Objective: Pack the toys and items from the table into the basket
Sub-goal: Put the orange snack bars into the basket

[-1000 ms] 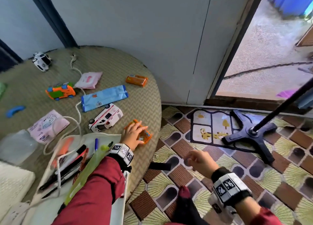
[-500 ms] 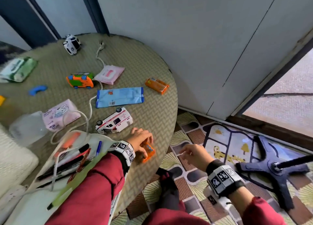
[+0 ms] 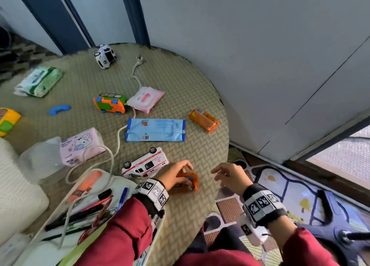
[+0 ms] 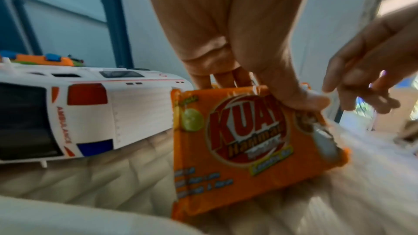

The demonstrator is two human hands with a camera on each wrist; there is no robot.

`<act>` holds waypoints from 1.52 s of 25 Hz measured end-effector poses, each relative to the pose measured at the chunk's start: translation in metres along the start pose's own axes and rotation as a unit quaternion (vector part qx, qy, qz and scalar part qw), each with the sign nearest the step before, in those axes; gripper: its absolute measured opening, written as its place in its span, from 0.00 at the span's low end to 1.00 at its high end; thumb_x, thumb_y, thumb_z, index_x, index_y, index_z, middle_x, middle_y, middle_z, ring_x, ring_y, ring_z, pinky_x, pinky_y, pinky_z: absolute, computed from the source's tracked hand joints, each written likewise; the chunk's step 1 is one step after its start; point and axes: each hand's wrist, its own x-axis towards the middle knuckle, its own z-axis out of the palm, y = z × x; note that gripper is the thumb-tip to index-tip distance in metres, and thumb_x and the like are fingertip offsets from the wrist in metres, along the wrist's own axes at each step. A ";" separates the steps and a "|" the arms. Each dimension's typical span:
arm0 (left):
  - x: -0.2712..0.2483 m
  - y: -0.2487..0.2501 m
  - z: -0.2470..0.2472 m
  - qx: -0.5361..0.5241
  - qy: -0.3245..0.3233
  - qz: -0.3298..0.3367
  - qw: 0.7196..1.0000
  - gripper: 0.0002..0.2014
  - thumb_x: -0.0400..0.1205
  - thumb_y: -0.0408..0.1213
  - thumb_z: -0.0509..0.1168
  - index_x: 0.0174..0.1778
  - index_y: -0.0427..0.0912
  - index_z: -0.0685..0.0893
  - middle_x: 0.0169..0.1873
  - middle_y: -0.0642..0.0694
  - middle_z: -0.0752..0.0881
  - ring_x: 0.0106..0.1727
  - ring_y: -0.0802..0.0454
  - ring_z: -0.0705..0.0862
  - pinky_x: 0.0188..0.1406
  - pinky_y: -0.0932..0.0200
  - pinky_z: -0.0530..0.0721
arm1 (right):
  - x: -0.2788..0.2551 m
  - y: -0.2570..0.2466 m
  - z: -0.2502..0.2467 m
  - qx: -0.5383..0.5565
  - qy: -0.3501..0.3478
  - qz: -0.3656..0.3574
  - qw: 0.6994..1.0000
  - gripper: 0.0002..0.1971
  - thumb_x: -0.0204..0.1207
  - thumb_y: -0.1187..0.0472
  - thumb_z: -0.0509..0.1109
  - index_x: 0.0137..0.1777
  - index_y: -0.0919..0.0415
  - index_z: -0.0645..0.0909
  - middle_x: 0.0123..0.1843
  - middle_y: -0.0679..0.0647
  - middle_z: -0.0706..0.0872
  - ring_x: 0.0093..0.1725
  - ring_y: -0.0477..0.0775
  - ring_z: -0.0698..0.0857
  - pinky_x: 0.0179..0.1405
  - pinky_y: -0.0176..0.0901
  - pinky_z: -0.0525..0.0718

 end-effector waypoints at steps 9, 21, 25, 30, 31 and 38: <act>0.017 0.027 -0.018 -0.161 0.284 -0.032 0.945 0.14 0.79 0.52 0.66 0.56 0.51 0.79 0.43 0.53 0.86 0.43 0.57 0.86 0.41 0.62 0.83 | 0.095 -0.027 -0.037 -0.020 0.053 -0.026 0.998 0.12 0.76 0.71 0.63 0.51 0.60 0.86 0.47 0.55 0.87 0.42 0.52 0.83 0.45 0.39 0.78; 0.057 0.037 -0.043 -0.349 0.442 -0.151 0.813 0.11 0.81 0.52 0.62 0.55 0.53 0.79 0.49 0.51 0.89 0.48 0.61 0.88 0.48 0.55 0.87 | 0.223 -0.036 -0.051 -0.214 -0.015 0.016 0.977 0.34 0.73 0.47 0.72 0.76 0.60 0.66 0.69 0.64 0.72 0.69 0.67 0.68 0.70 0.54 0.65; 0.057 0.039 -0.043 -0.359 0.466 -0.174 0.790 0.12 0.80 0.49 0.66 0.54 0.48 0.81 0.47 0.48 0.89 0.43 0.62 0.88 0.39 0.67 0.85 | 0.220 -0.041 -0.043 -0.133 -0.006 0.004 0.991 0.36 0.66 0.53 0.79 0.71 0.61 0.67 0.65 0.65 0.74 0.65 0.65 0.73 0.65 0.52 0.71; 0.051 0.037 -0.040 -0.403 0.469 -0.188 0.763 0.11 0.76 0.41 0.74 0.53 0.49 0.81 0.49 0.48 0.89 0.48 0.58 0.89 0.49 0.58 0.87 | 0.198 -0.053 -0.030 -0.083 -0.020 -0.026 0.996 0.28 0.73 0.61 0.74 0.70 0.62 0.66 0.61 0.63 0.82 0.58 0.66 0.82 0.49 0.49 0.79; 0.048 0.036 -0.040 -0.412 0.468 -0.192 0.758 0.12 0.76 0.39 0.74 0.54 0.47 0.82 0.49 0.48 0.89 0.49 0.58 0.89 0.50 0.58 0.87 | 0.194 -0.053 -0.029 -0.074 -0.023 -0.017 0.997 0.27 0.73 0.61 0.74 0.69 0.62 0.67 0.60 0.62 0.84 0.57 0.65 0.83 0.48 0.47 0.78; 0.010 0.030 -0.038 -0.449 0.469 -0.168 0.742 0.14 0.77 0.36 0.73 0.57 0.40 0.81 0.48 0.46 0.90 0.49 0.56 0.89 0.46 0.64 0.87 | 0.130 -0.065 -0.021 0.048 0.005 -0.015 0.999 0.25 0.68 0.64 0.78 0.63 0.62 0.73 0.47 0.56 0.85 0.47 0.55 0.83 0.42 0.38 0.74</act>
